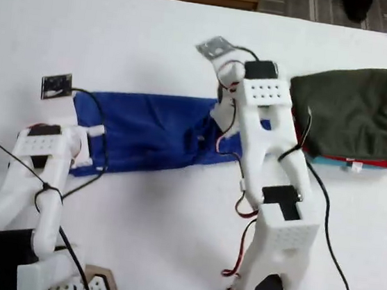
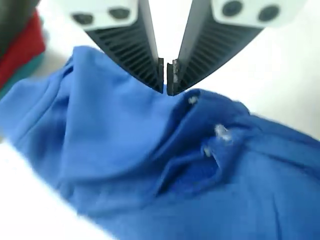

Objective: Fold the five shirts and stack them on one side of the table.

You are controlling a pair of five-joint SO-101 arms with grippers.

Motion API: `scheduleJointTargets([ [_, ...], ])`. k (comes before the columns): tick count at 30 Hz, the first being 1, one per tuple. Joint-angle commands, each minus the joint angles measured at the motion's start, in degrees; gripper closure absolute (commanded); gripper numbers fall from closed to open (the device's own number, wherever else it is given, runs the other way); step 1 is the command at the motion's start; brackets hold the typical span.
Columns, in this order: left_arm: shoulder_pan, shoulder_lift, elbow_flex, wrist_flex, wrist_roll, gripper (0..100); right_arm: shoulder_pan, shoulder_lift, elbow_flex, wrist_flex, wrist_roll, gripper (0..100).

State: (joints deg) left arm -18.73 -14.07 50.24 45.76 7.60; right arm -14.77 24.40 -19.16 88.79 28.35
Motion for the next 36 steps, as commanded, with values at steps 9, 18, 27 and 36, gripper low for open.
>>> scheduleJointTargets([
  [9,-0.3,-1.8,-1.6,0.4,0.1,97,-2.7,-3.7,10.4,-12.8,-0.2,97.9],
  [18,-0.3,-1.8,-1.6,0.4,0.1,97,-10.5,-3.4,12.7,-26.2,-0.4,97.9],
  [27,-0.3,-1.8,-1.6,0.4,0.1,97,-8.4,3.4,11.4,-26.9,-0.1,97.9],
  [36,-0.3,-1.8,-1.5,0.4,0.1,97,1.4,-12.7,-0.4,-14.5,-0.4,97.9],
])
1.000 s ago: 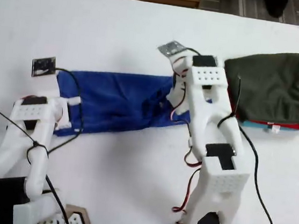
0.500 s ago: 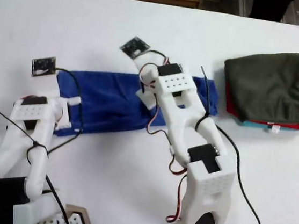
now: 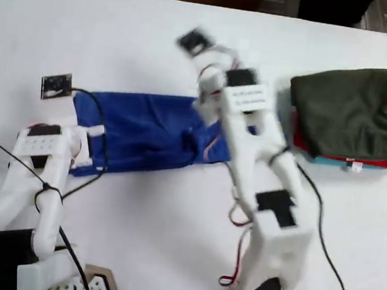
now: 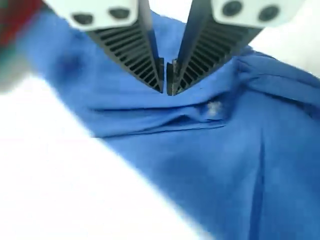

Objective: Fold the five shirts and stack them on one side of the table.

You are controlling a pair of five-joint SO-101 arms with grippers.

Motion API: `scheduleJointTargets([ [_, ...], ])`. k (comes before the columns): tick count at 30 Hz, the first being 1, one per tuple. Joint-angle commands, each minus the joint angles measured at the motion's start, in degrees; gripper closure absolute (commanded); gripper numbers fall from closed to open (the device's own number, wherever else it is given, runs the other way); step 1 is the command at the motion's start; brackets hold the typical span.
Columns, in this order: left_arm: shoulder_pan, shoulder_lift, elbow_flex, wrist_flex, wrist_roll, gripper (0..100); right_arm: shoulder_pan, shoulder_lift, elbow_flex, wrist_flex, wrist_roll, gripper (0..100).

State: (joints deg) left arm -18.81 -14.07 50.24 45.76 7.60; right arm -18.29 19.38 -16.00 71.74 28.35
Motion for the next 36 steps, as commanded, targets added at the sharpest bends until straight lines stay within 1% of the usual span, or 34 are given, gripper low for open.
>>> scheduleJointTargets([
  [1,-0.2,-1.8,-1.5,0.4,0.1,97,6.9,-8.2,-2.6,3.1,-0.4,97.9],
  [5,-0.2,-1.8,-1.5,0.4,0.1,97,13.2,-6.6,5.3,4.1,0.1,97.9],
  [9,-0.2,-1.8,-0.6,-1.5,0.1,97,16.5,-3.5,11.4,1.0,0.1,97.9],
  [13,-0.2,-1.8,-0.2,-2.3,0.1,97,18.4,0.5,12.8,-1.8,0.1,97.9],
  [18,-0.2,-1.8,-0.1,-2.3,0.1,97,22.6,5.4,12.8,-1.7,0.2,97.9],
  [20,-0.2,-1.8,-0.1,-2.3,0.1,97,25.0,5.8,12.8,-1.5,1.8,97.9],
  [23,-0.2,-1.8,-0.1,-2.3,0.1,97,27.8,5.4,12.9,0.6,6.9,97.9],
  [27,-0.2,-1.8,-0.1,-2.3,0.1,97,27.7,3.7,12.8,4.4,11.2,97.9],
  [31,-0.2,-1.8,-0.1,-2.4,0.1,97,25.0,-1.1,12.7,4.9,11.3,97.9],
  [36,-0.2,-1.8,-0.1,-2.4,0.1,97,20.4,-11.3,12.7,4.6,11.3,97.9],
])
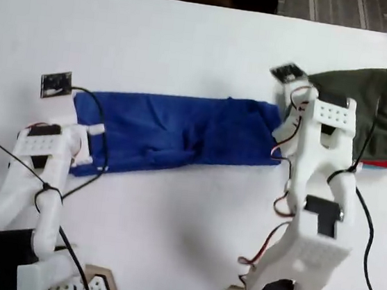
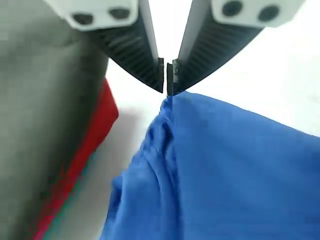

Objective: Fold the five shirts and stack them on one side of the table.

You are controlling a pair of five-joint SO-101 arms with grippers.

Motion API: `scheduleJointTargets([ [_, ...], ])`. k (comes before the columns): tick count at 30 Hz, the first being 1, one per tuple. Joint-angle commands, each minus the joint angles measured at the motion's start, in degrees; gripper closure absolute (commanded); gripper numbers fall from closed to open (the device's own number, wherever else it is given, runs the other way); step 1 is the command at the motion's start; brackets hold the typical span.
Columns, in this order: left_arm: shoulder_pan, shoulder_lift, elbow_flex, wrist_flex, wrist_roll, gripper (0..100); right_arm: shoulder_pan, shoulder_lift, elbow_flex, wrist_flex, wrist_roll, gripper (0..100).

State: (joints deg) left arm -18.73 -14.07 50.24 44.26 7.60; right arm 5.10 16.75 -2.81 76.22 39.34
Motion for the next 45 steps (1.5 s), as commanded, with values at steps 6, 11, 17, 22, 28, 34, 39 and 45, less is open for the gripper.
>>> scheduleJointTargets([
  [6,-0.3,-1.8,-0.1,-0.9,0.1,97,-10.4,-13.1,-0.6,-6.5,-11.3,95.2],
  [11,-0.3,-1.8,-0.1,-0.9,0.1,97,-13.5,-5.6,-0.6,-14.2,-17.0,79.9],
  [17,-0.3,-1.8,-0.1,-0.9,0.1,97,-14.2,6.0,-7.8,-13.3,-16.7,84.6],
  [22,-0.4,-1.8,-0.1,-0.9,0.1,97,-13.4,10.6,-19.1,-0.9,-16.8,80.7],
  [28,-0.4,-1.8,-0.1,-0.9,0.1,97,-11.9,16.4,-25.2,2.9,-16.6,81.3],
  [34,-0.4,-1.8,-0.1,-0.9,0.1,97,-12.3,21.5,-25.6,2.4,-16.6,82.1],
  [39,-0.4,-1.8,-0.1,-0.9,0.1,97,-11.9,21.6,-28.9,3.0,-16.6,83.4],
  [45,-0.4,-1.8,-0.1,-0.9,0.1,97,-11.2,21.7,-34.4,5.3,-16.6,96.3],
])
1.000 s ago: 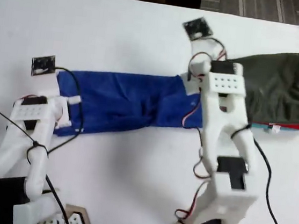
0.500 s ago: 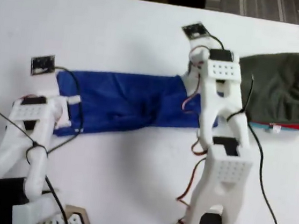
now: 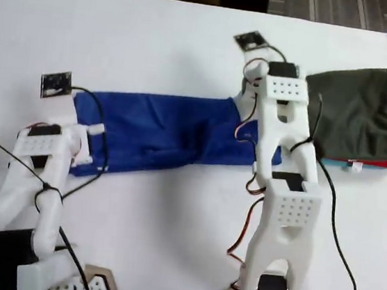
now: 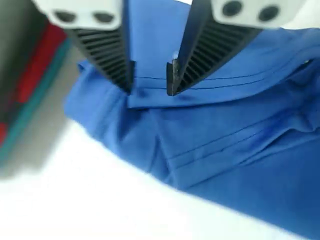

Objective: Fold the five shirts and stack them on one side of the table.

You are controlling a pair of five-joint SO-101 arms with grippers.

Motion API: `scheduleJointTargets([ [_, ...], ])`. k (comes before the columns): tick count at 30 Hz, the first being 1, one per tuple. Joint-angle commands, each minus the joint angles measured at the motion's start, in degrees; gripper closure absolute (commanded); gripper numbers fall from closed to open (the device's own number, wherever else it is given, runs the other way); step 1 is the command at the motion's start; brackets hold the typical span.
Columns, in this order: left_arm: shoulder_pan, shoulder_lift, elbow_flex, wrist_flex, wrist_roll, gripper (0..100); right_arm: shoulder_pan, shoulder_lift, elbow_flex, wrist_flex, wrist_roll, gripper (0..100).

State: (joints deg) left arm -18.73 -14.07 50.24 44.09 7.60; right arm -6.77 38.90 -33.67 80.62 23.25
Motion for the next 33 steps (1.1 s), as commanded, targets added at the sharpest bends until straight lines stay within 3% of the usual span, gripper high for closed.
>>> scheduleJointTargets([
  [1,-0.4,-1.8,-0.1,-0.7,0.1,97,0.7,-0.5,-3.8,0.9,-0.5,98.0],
  [6,-0.4,-1.8,-0.1,-0.7,0.1,97,0.2,-0.5,-4.1,2.9,-0.5,96.1],
  [12,-0.4,-1.8,-0.1,-0.7,0.1,97,0.1,0.0,-3.5,5.0,-0.5,84.1],
  [24,-0.4,-1.8,-0.1,-0.7,0.1,97,0.0,5.6,-4.2,4.5,1.1,84.1],
  [31,-0.4,-1.8,-0.1,-0.7,0.1,97,0.6,3.4,-8.4,5.0,2.7,98.2],
  [33,-0.4,-1.8,-0.1,-0.7,0.0,97,0.3,2.2,-8.5,5.1,2.7,97.5],
])
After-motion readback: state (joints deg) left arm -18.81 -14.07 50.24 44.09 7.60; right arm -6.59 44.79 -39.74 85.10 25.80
